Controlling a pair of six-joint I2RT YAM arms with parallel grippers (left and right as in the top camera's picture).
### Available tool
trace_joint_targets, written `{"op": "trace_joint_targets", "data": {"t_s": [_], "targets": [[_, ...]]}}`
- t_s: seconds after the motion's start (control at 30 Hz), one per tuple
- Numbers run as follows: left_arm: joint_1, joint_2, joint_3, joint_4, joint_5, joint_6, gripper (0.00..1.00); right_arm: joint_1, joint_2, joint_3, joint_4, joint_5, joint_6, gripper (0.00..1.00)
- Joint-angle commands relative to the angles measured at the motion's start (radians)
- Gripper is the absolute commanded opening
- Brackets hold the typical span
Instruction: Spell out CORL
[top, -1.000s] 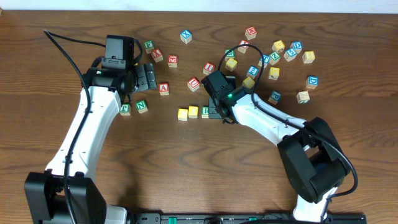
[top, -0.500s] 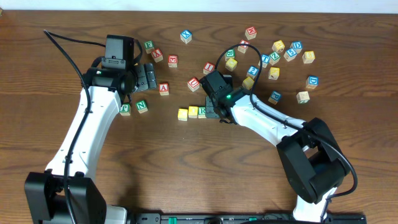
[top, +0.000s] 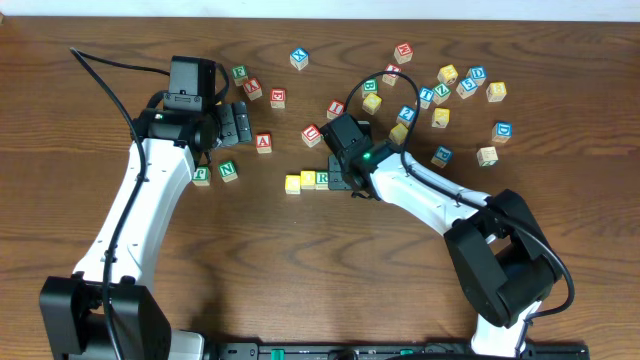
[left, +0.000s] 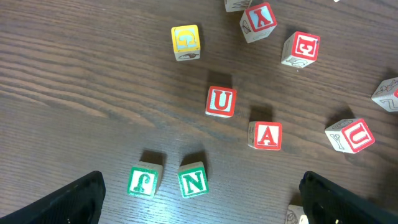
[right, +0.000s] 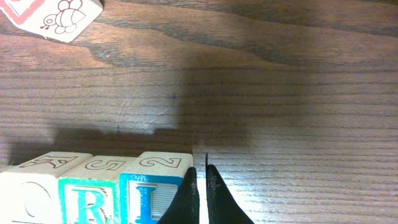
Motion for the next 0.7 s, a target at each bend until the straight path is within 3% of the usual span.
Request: {"op": "trace_joint_targets", "data": {"t_s": [0.0, 0.17, 0.5, 0.57, 0.67], "targets": [[0.0, -0.021, 0.005, -0.001, 0.005, 0.013, 0.98, 0.009, 0.012, 0.0, 0.002, 0.055, -0.019, 0.01], [0.0, -0.018, 0.005, 0.004, 0.005, 0.013, 0.98, -0.024, 0.012, 0.0, 0.002, 0.16, -0.027, 0.01], [0.0, 0.048, -0.012, 0.004, 0.006, 0.013, 0.97, -0.146, 0.01, 0.0, 0.002, 0.113, -0.066, 0.01], [-0.001, 0.076, -0.016, -0.002, 0.008, 0.012, 0.85, -0.153, 0.007, 0.0, 0.0, 0.113, -0.066, 0.01], [0.0, 0.103, -0.018, -0.028, 0.043, 0.005, 0.53, -0.165, -0.006, 0.0, -0.004, 0.112, -0.07, 0.01]]}}
